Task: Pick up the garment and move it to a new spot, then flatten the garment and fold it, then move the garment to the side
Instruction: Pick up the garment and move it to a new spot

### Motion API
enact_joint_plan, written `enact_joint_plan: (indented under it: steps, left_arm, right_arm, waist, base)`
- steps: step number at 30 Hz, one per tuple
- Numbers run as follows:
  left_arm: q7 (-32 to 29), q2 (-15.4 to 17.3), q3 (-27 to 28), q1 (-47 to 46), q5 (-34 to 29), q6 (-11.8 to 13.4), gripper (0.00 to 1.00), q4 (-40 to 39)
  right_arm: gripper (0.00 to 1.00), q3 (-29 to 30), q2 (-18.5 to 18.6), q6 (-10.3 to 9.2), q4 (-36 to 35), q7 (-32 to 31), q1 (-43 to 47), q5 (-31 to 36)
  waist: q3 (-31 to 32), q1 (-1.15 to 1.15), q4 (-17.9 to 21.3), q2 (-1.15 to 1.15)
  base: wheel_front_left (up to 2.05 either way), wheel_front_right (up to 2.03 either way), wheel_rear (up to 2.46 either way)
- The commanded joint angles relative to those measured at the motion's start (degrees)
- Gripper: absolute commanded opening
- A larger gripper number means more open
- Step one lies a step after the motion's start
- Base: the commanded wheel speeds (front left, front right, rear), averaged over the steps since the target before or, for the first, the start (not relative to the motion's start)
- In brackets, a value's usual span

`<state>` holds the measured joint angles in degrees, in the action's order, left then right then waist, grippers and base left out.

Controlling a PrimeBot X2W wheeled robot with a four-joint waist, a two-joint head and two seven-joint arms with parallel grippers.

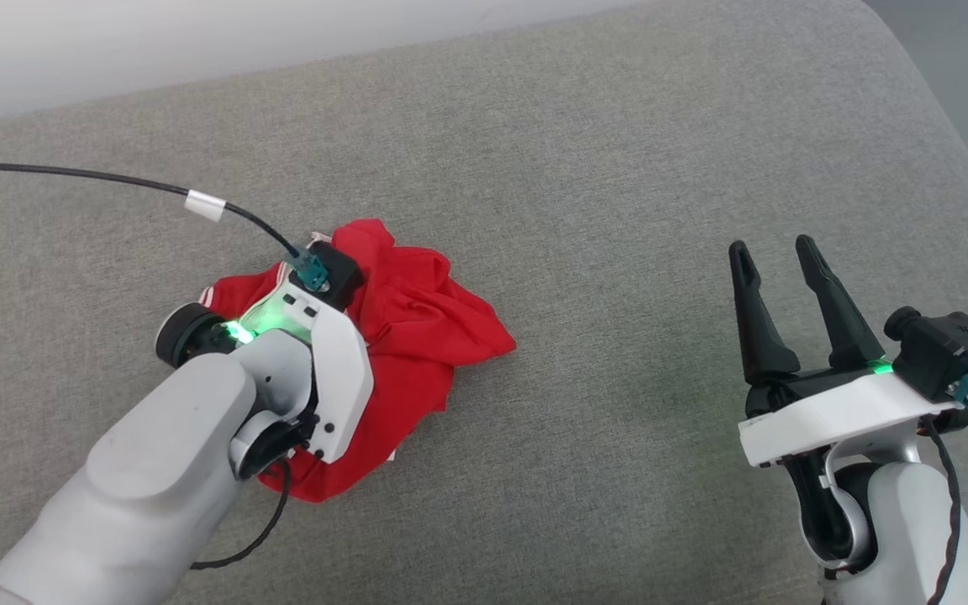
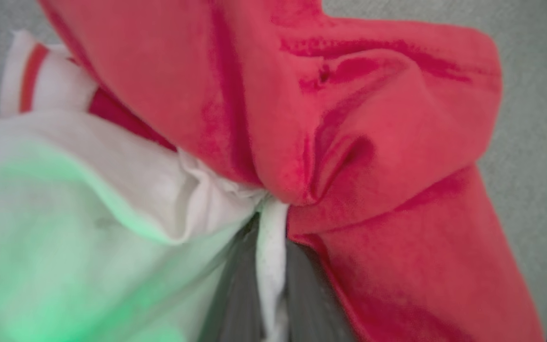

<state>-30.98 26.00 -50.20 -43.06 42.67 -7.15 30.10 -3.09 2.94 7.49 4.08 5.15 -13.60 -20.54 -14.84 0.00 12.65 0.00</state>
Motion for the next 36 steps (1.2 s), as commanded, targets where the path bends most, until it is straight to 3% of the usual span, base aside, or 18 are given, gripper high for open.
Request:
enact_joint_plan:
  steps: [1, 5, 6, 7, 8, 21, 36]
  left_arm:
    - [-0.6, -0.7, -2.6, 1.7, 0.2, -0.4, 0.0, 2.1]
    - [0.5, -1.5, -5.4, 0.4, 2.9, -0.4, 0.0, 2.3]
    - [1.3, -1.3, -5.6, -0.1, 3.5, -0.4, 0.12, 2.0]
    - [2.3, -0.9, -5.9, -0.8, 3.8, -0.4, 0.53, 1.5]
    - [3.4, -0.5, -6.2, -1.5, 4.5, -0.4, 1.0, 0.8]
    - [21.7, 4.9, -2.9, -1.0, 4.5, 0.7, 1.0, -5.7]
    - [43.7, 12.5, 7.0, 14.8, 6.1, 11.5, 1.0, -15.7]
  right_arm:
    - [1.0, -0.1, 0.0, 0.01, 0.2, 0.5, -0.7, 0.4]
    - [1.0, -0.2, -0.1, 0.01, 0.8, 0.2, -0.9, -0.2]
    - [1.0, 0.0, 0.0, 0.01, 0.9, 0.1, -0.8, -0.4]
    - [1.0, 0.1, 0.0, 0.01, 0.8, 0.0, -0.7, 0.1]
    - [1.0, 0.2, 0.0, 0.01, 0.8, -0.1, -0.5, 0.2]
    - [1.0, 2.1, 0.0, 0.01, 0.6, -1.0, 2.1, 0.9]
    - [1.0, 3.7, 0.0, 0.01, 0.1, -1.9, 6.8, 3.1]
  waist:
    - [-0.1, 0.0, -0.2, 0.0]
    - [0.7, 0.0, -1.2, 0.0]
    - [0.9, 0.0, -1.5, 0.0]
    - [1.1, 0.0, -1.9, 0.0]
    - [1.3, 0.0, -2.2, 0.0]
    - [5.5, 0.0, -7.5, 0.0]
    - [12.4, 0.0, -13.6, 0.0]
  base:
    - [0.0, 0.0, 0.0]
    - [0.0, 0.0, 0.0]
    - [0.0, 0.0, 0.0]
    - [0.0, 0.0, 0.0]
    - [0.0, 0.0, 0.0]
    - [0.0, 0.0, 0.0]
    - [0.0, 0.0, 0.0]
